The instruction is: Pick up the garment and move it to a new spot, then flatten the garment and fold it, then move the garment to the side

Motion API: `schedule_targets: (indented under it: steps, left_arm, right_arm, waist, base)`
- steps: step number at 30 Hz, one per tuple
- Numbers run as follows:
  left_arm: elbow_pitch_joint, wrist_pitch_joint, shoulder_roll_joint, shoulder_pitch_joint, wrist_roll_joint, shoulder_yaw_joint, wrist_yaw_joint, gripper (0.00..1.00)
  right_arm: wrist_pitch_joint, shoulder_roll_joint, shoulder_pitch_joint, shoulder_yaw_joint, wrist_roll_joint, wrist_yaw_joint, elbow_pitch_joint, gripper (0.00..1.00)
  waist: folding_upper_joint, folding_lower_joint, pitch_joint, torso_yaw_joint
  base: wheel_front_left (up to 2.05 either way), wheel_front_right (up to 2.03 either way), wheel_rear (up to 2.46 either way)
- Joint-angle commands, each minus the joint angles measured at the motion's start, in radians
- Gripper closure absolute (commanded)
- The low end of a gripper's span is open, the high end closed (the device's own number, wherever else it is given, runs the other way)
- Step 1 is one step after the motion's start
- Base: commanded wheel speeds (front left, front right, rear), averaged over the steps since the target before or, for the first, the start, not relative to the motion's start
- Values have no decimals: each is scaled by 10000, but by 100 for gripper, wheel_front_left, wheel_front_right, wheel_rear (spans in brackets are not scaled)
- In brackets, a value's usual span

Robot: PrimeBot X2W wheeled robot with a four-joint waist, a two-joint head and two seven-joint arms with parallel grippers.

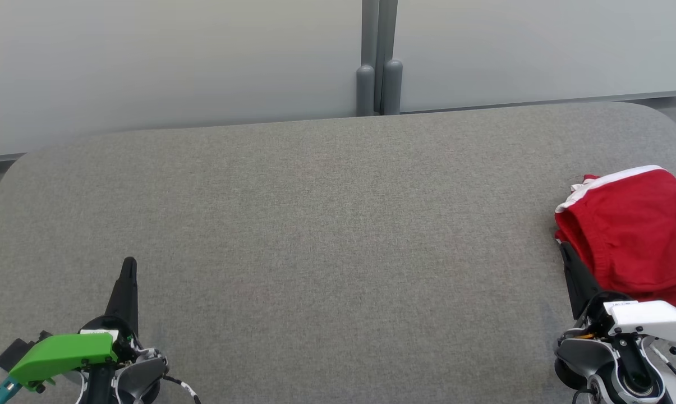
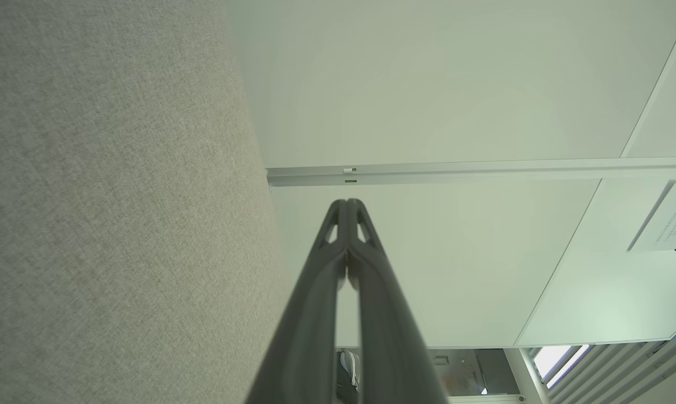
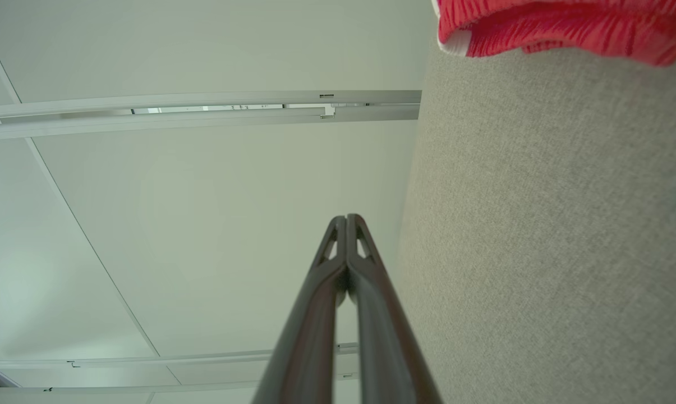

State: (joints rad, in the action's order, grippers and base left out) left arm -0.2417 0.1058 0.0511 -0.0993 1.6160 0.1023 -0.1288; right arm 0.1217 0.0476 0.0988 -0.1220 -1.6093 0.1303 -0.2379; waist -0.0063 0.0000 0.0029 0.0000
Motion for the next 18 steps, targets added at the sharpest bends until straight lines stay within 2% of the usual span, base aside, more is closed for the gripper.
schedule_targets:
  steps: [1,18]
  left_arm:
    - [11,60,-4,-131,-27,47,-36,100]
    - [11,63,-7,-131,-30,51,-36,100]
  right_arm:
    - [15,51,78,-5,-66,6,-21,100]
    - [15,51,78,-4,-66,7,-21,100]
  waist:
    - [63,0,0,0]
    - [63,0,0,0]
  base:
    - [0,0,0]
    - [0,0,0]
